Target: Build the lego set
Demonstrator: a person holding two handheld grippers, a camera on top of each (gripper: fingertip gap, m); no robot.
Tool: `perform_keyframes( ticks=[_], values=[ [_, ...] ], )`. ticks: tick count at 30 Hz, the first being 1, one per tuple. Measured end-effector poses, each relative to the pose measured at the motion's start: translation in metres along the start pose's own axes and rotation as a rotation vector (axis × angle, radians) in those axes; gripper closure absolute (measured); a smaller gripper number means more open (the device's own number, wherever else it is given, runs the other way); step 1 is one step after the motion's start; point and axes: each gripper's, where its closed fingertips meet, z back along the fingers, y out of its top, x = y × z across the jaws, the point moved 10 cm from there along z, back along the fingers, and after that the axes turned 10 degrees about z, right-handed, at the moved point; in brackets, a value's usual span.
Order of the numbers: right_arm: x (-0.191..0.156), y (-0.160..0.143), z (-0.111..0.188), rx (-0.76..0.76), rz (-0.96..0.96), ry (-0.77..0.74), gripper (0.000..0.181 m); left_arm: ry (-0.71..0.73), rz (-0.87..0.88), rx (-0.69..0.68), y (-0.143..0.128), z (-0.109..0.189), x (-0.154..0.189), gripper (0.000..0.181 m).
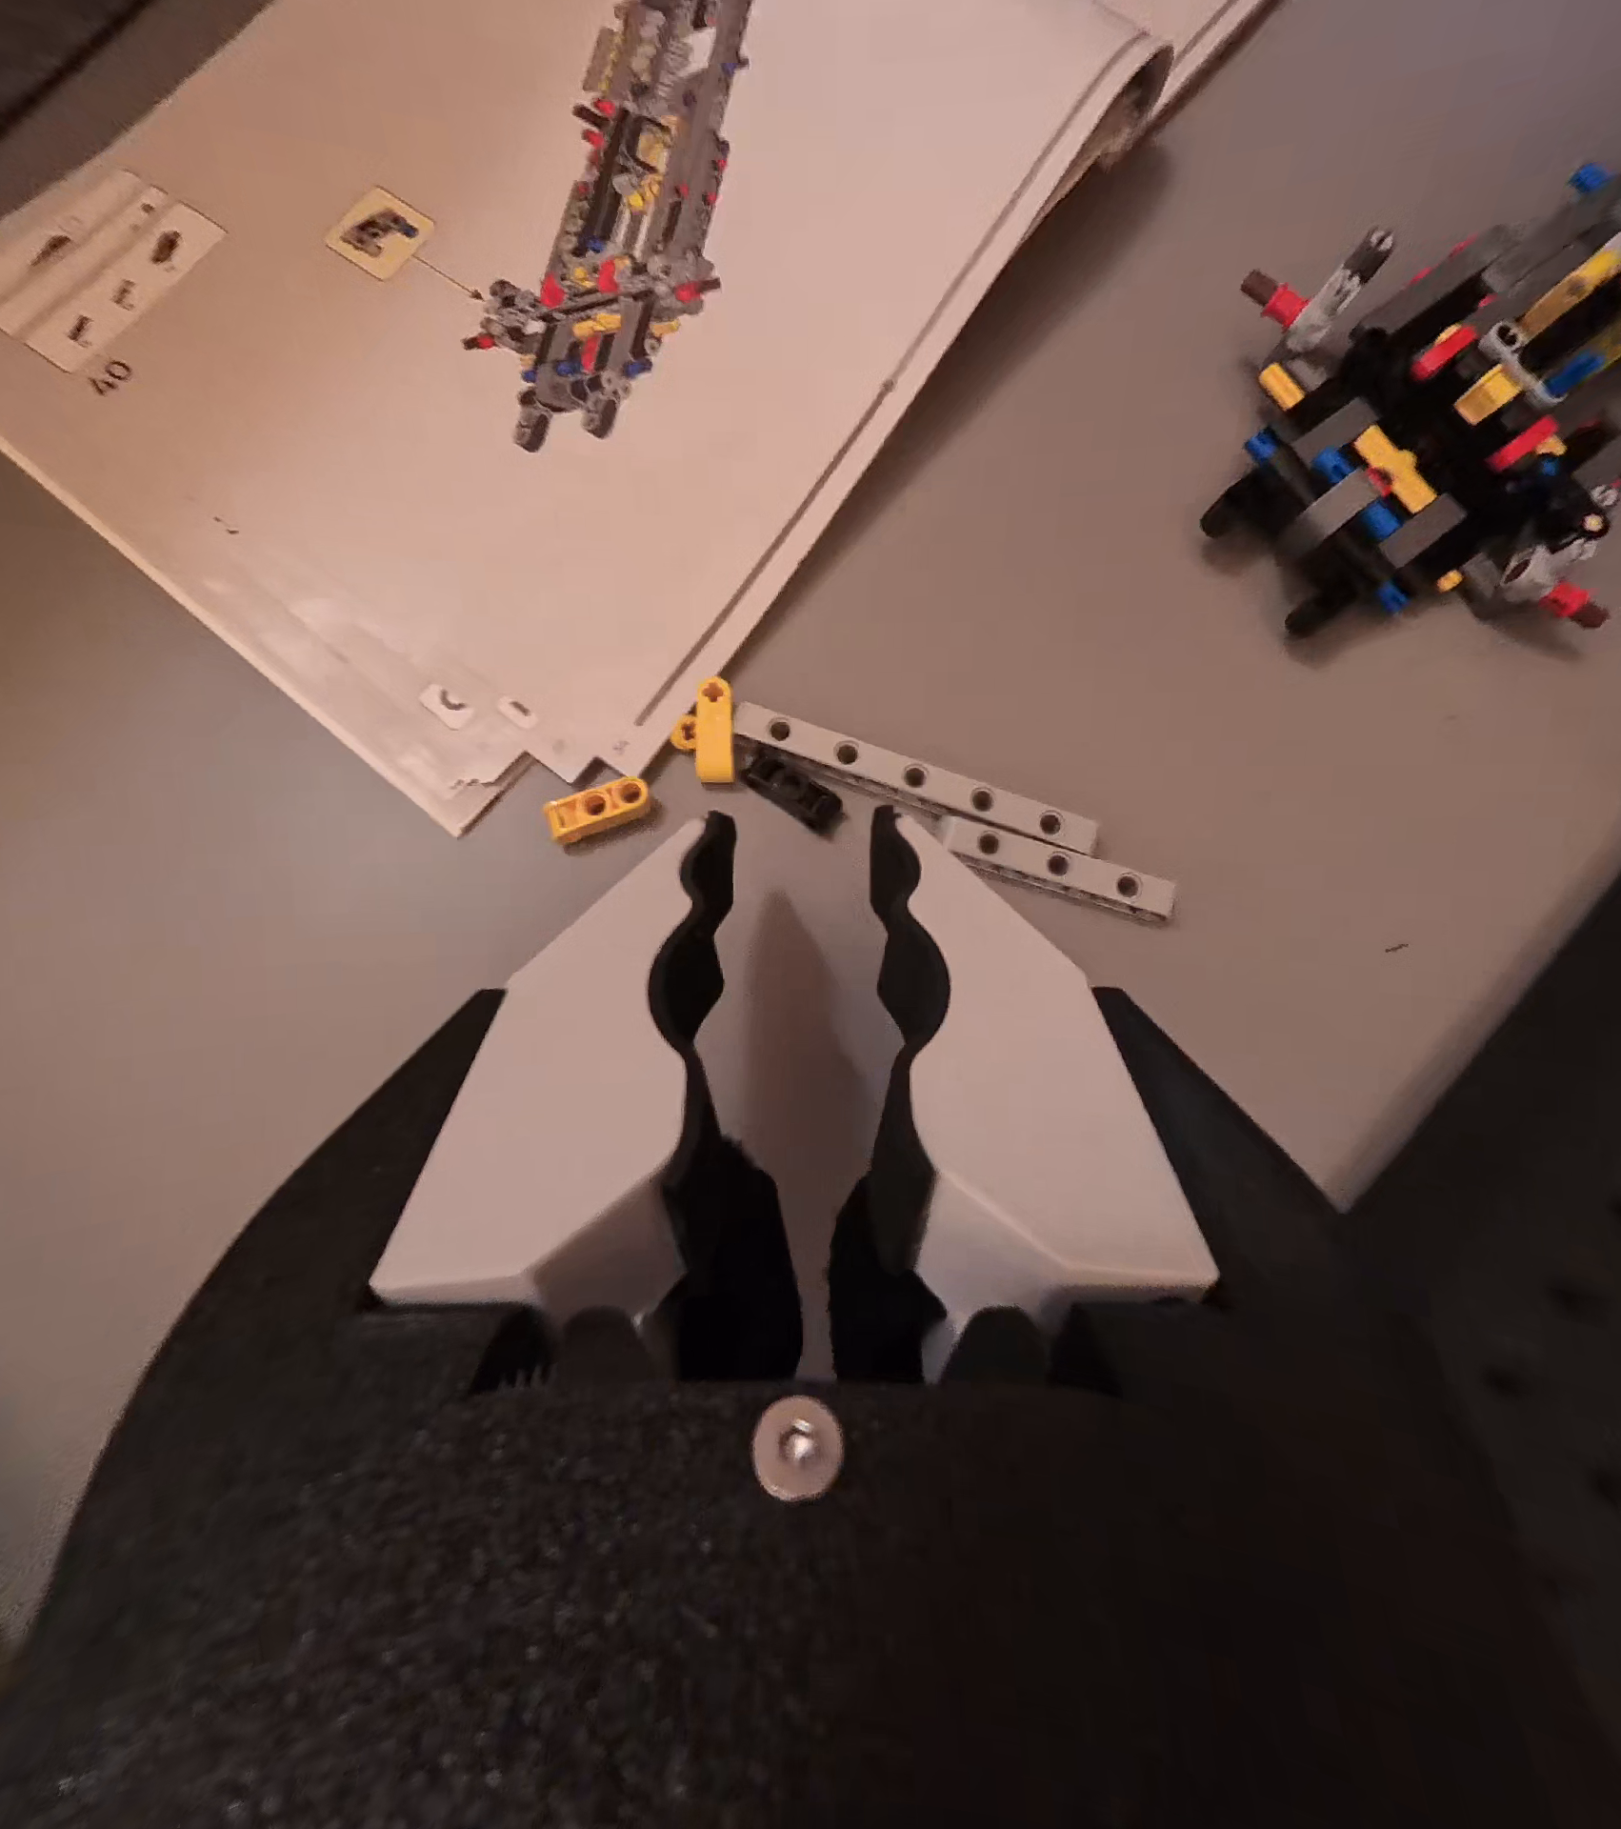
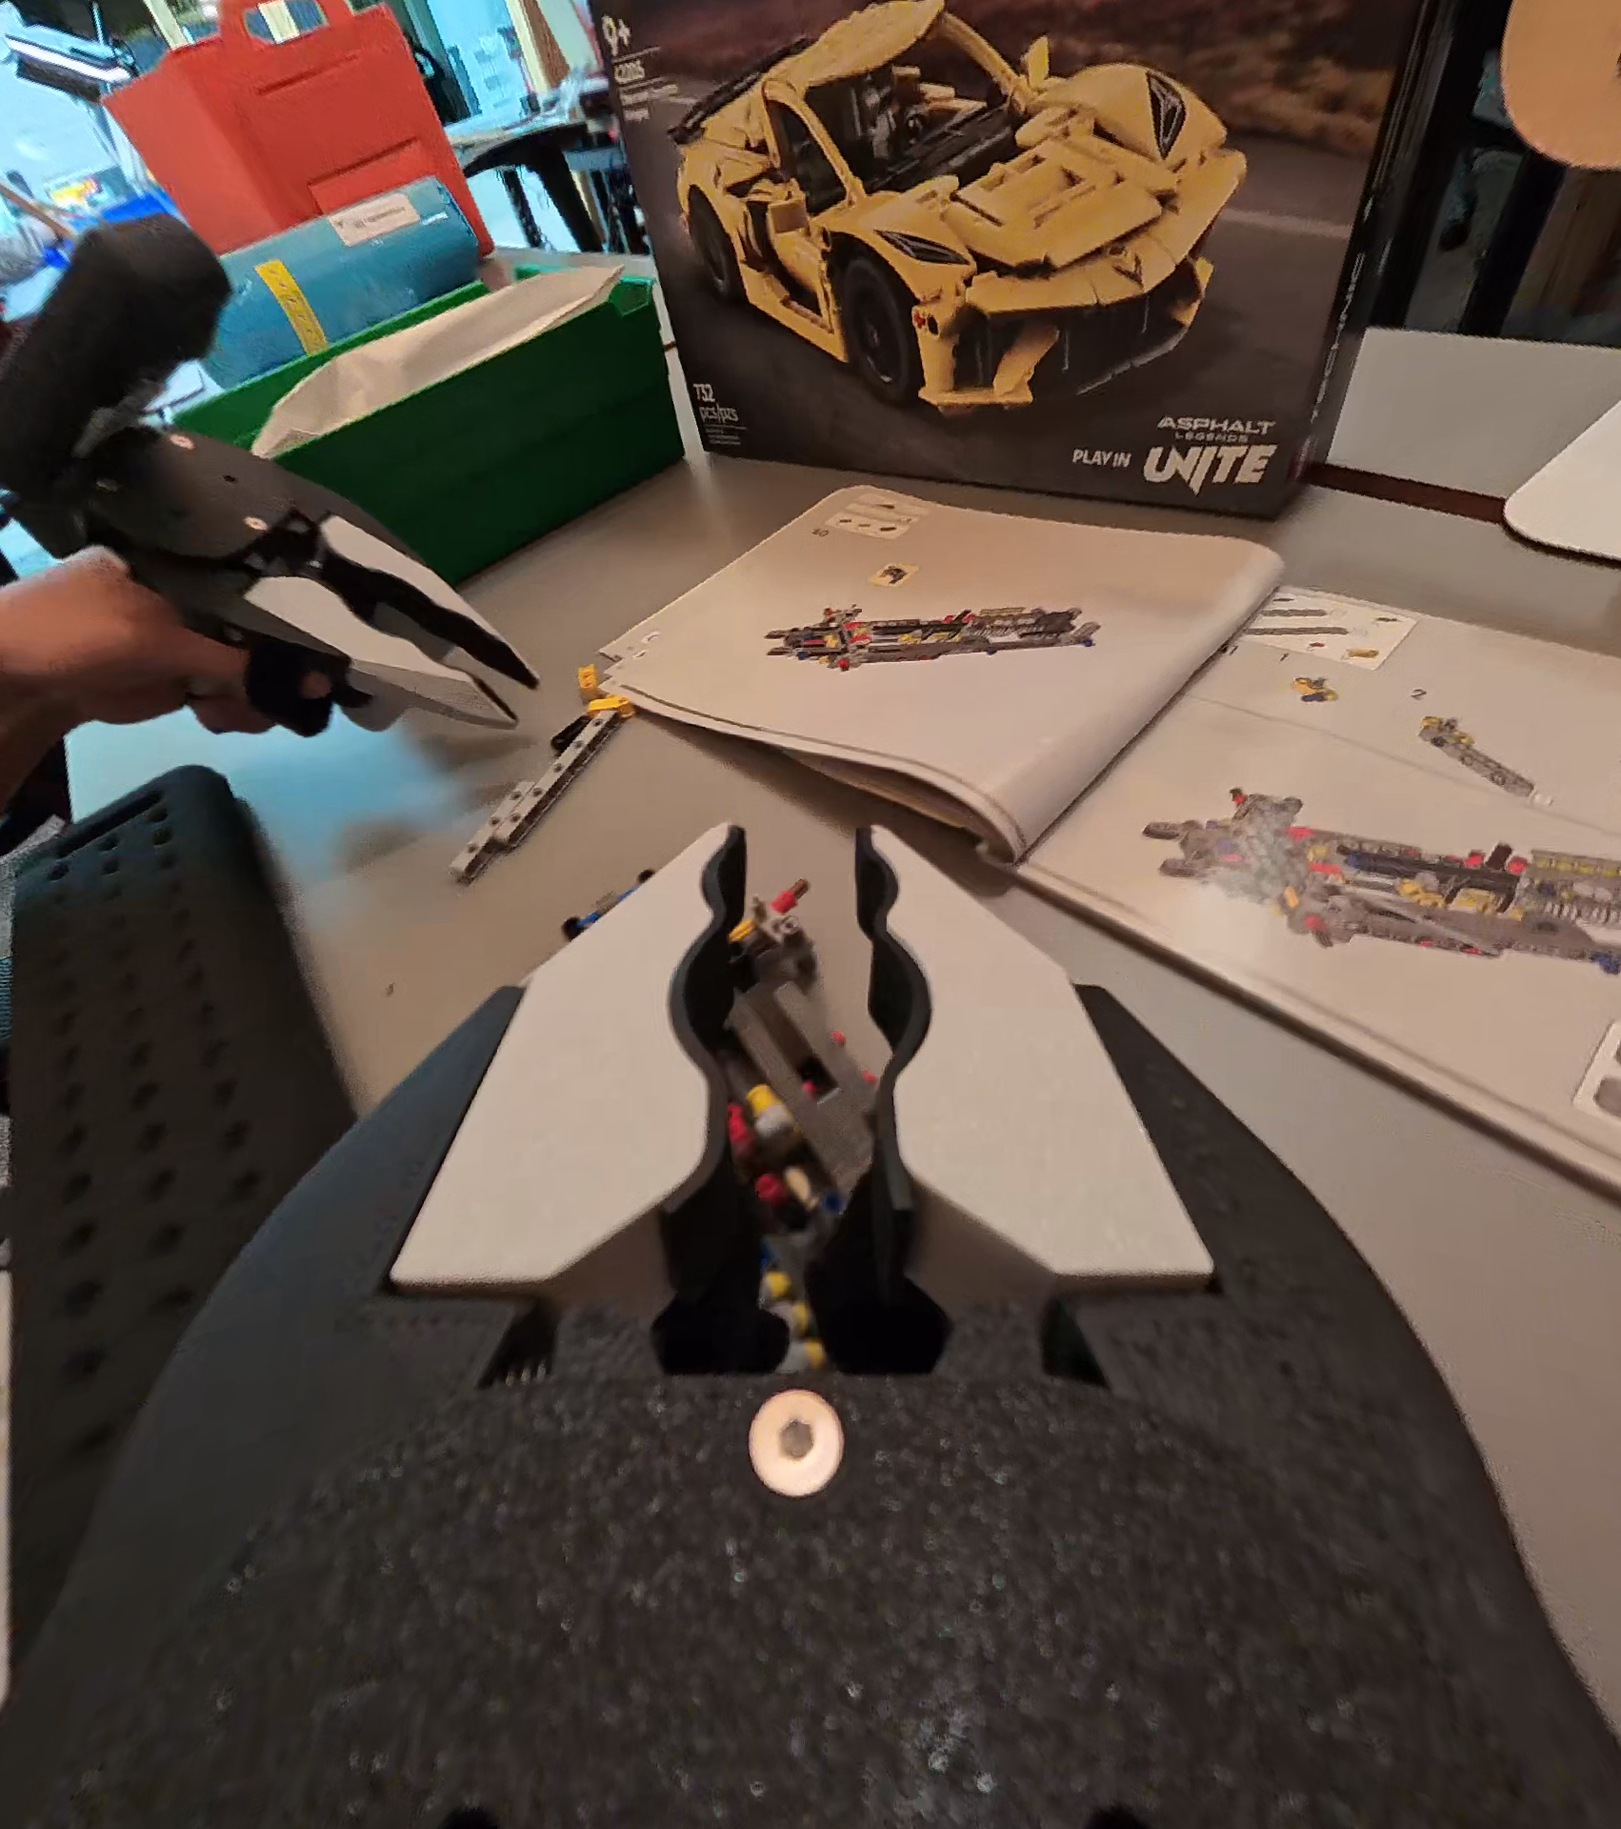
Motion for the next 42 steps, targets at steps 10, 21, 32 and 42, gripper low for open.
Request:
perform_keyframes(
  ticks=[10,21,32,42],
  values=[
    [-0.038,-0.018,0.037,0.117,0.079,-0.086,0.162,0.105,0.044,-0.017,-0.002,-0.026,0.006,0.159],
    [-0.017,-0.029,0.06,0.278,-0.082,-0.102,0.163,0.159,-0.08,0.066,0.018,0.011,0.029,0.174],
    [0.012,-0.044,0.087,0.034,0.099,-0.331,0.162,-0.357,-0.58,-0.119,0.036,-0.093,0.236,0.174],
    [0.002,-0.072,0.087,-0.425,0.145,-0.061,0.131,-0.322,-0.541,-0.123,0.035,-0.109,0.241,0.156]
  ],
)
